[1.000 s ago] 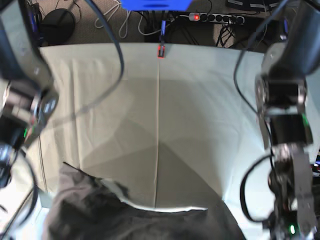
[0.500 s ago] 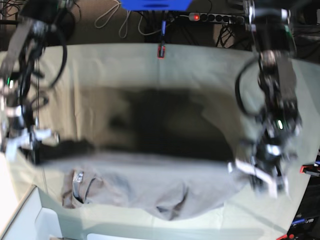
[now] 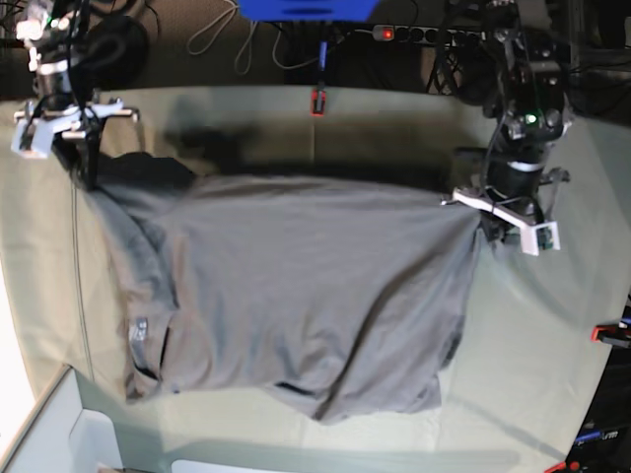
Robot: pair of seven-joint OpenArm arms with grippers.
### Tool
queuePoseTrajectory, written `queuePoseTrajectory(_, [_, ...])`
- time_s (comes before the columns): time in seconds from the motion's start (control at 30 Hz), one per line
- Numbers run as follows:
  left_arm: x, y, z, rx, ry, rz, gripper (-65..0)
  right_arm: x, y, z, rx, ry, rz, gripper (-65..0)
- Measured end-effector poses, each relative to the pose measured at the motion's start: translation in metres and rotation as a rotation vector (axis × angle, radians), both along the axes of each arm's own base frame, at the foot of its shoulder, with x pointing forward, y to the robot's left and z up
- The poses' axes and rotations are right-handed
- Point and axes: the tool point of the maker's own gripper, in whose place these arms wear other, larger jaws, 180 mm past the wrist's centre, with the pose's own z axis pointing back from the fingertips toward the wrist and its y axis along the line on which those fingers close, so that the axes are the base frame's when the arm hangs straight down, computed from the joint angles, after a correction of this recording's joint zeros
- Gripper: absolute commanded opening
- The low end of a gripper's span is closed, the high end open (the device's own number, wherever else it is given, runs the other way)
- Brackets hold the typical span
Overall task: Layout the t-shirt on the table in an organized manner, then fold the t-shirt properly
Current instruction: 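Lay the shirt down flat, pulling both grippers apart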
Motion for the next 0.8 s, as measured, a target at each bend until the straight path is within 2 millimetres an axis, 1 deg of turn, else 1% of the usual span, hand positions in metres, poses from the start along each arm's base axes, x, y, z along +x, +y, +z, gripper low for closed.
queuePoseTrajectory(0.07, [-0.004, 0.001, -0.003, 0.002, 0.009, 0.001, -64.9, -0.006, 0.005, -0.010, 0.019, 0.028, 0.019, -65.0])
queuePoseTrajectory(0.17, [-0.019, 0.001, -0.015, 0.005, 0.051, -0.003, -64.9, -0.011, 0.003, -0.022, 0.031, 0.057, 0.010, -65.0])
queuePoseTrajectory(0.23, [-0.027, 0.001, -0.021, 0.002, 0.075, -0.002, -64.9, -0.016, -0.004, -0.027, 0.029, 0.070, -0.009, -65.0])
queuePoseTrajectory(0.33, [-0.032, 0.000, -0.025, 0.000, 0.087, -0.002, -64.9, -0.025, -0.020, -0.034, 0.018, 0.096, -0.052, -65.0])
queuePoseTrajectory(0.47, [-0.043, 0.000, -0.032, 0.003, 0.117, -0.004, -64.9, -0.032, -0.034, -0.038, 0.009, 0.111, -0.089, -65.0])
queuePoseTrajectory(0.6, [-0.048, 0.002, -0.044, -0.001, 0.150, -0.001, -64.9, -0.046, -0.039, -0.048, 0.033, 0.135, -0.100, -65.0])
queuePoseTrajectory(0.67, [-0.052, 0.006, -0.050, -0.005, 0.167, 0.009, -64.9, -0.054, -0.040, -0.054, 0.051, 0.150, -0.120, -65.0])
queuePoseTrajectory(0.7, [-0.056, 0.010, -0.055, -0.005, 0.178, 0.018, -64.9, -0.057, -0.040, -0.055, 0.056, 0.153, -0.128, -65.0])
queuePoseTrajectory(0.8, [-0.072, 0.019, -0.078, -0.008, 0.254, 0.050, -64.9, -0.065, -0.039, -0.065, 0.082, 0.174, -0.147, -65.0])
